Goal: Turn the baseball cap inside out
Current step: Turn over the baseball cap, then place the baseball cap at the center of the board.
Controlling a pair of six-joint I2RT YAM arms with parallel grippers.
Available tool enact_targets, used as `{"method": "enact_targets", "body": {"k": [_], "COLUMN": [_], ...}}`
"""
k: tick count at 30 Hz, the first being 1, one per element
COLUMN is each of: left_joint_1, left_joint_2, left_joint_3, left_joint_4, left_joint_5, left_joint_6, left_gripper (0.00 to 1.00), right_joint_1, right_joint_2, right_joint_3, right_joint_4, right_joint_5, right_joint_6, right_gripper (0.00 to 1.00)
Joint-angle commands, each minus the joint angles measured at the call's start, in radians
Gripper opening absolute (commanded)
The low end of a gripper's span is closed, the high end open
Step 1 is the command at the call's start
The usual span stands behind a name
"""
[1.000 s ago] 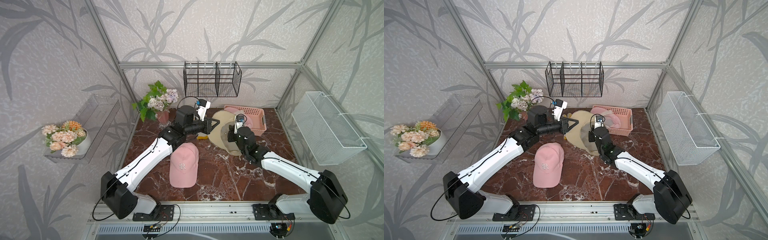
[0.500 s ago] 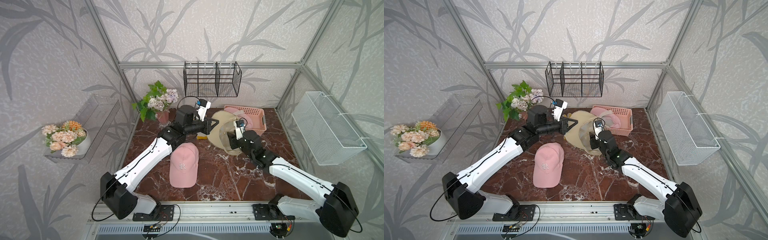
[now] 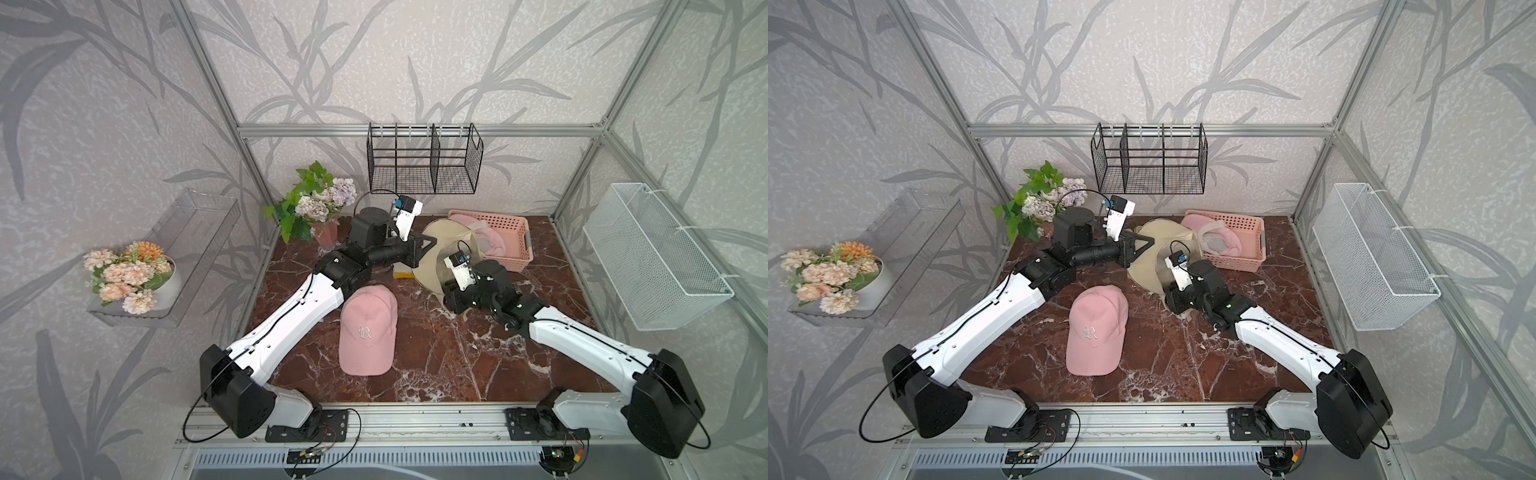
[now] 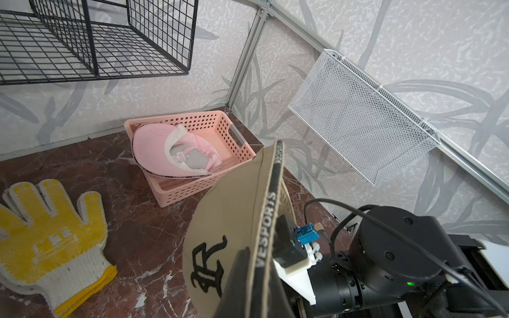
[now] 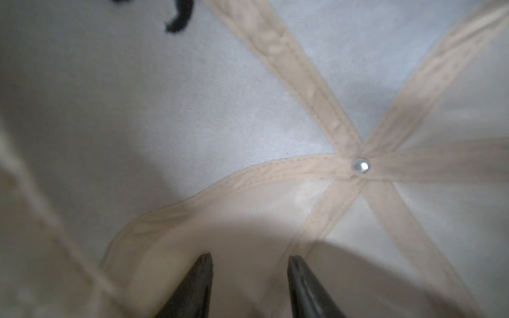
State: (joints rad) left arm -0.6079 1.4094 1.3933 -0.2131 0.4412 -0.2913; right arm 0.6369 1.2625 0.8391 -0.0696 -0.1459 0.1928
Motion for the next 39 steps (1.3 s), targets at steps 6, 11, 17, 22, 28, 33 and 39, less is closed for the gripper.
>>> {"method": "enact_targets", "body": {"k": [6,11,17,22,28,33,39], "left_joint_1": [-0.059,-0.106,-0.184,-0.234,-0.286,-0.311,-0.338], "left_joint_2": [-0.061,-0.088,-0.149,-0.185,-0.183,-0.170,-0.164], "left_joint_3": [-0.059,-0.124,-0.263,-0.373,-0.422,-0.421,-0.435], "left_joint_4": [0.125,0.180,0.234,0.330,0.407,0.425,0.446], "left_joint_5": [-0.281,-0.283,-0.278,-0.335,-0.402,-0.453,-0.465], "left_joint_6": [0.450,0.719,1.075,1.210,1.281,1.310,1.321], "left_gripper": [0.00,0.00,0.00,0.00,0.00,0.00,0.00], "right_joint_1": [-0.087,-0.225,-0.386,-0.405,-0.406,-0.405,-0.404], "right_joint_2": [-0.211,-0.246,-0.259,-0.266,-0.225,-0.203,-0.170], "right_joint_3": [0.080,0.151,0.114,0.071,0.029,0.012,0.003], "right_joint_4": [-0.105,-0.253,-0.248,-0.198,-0.098,-0.069,-0.023], "right_joint_5": [-0.014,-0.111,-0.272,-0.289,-0.350,-0.353,-0.363], "right_joint_6": [0.225,0.458,0.786,0.897,0.973,0.981,0.995], "right_gripper": [0.61,0.61,0.60,0.60,0.58,0.55,0.50]}}
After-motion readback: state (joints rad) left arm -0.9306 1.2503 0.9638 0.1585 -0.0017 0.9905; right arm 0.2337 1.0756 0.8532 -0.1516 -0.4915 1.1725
